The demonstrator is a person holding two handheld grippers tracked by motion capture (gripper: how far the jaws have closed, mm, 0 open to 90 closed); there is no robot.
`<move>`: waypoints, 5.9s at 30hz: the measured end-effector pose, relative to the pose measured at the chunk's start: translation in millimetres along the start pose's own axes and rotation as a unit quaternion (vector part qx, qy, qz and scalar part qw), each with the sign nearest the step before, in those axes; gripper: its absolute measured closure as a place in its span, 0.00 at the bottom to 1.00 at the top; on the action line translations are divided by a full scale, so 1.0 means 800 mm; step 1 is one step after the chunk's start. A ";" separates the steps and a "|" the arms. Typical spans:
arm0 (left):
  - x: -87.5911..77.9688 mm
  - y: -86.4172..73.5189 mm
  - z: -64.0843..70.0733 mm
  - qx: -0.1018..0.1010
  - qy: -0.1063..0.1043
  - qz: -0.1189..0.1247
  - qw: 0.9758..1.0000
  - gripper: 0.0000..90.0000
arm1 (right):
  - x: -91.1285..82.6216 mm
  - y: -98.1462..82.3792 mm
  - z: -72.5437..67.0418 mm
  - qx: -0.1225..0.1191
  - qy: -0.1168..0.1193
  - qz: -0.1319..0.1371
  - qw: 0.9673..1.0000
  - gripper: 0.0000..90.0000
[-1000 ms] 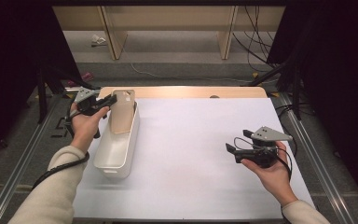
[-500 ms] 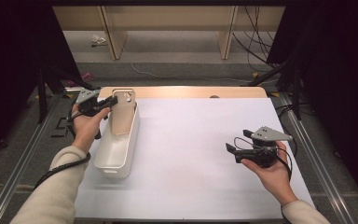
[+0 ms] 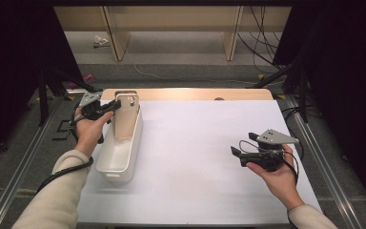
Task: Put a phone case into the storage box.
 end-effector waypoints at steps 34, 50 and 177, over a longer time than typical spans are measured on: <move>0.005 -0.003 -0.007 0.030 0.012 -0.025 0.999 0.87 | 0.000 0.000 0.000 -0.002 0.002 0.000 1.000 0.18; 0.011 -0.002 -0.007 0.072 0.014 -0.048 0.996 0.81 | 0.000 0.000 -0.001 -0.001 0.002 0.001 1.000 0.18; -0.149 -0.043 0.160 0.139 -0.127 -0.049 0.981 0.04 | 0.000 0.000 -0.004 -0.002 0.011 -0.001 1.000 0.18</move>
Point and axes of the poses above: each handheld gripper's, and its own axes: x roughly forward along the jaws, y roughly out of its top, z roughly to its right, the point moved 5 cm from there along x, roughly forward along the jaws, and after that the axes turned 12 degrees about z, right-handed, at the moved point
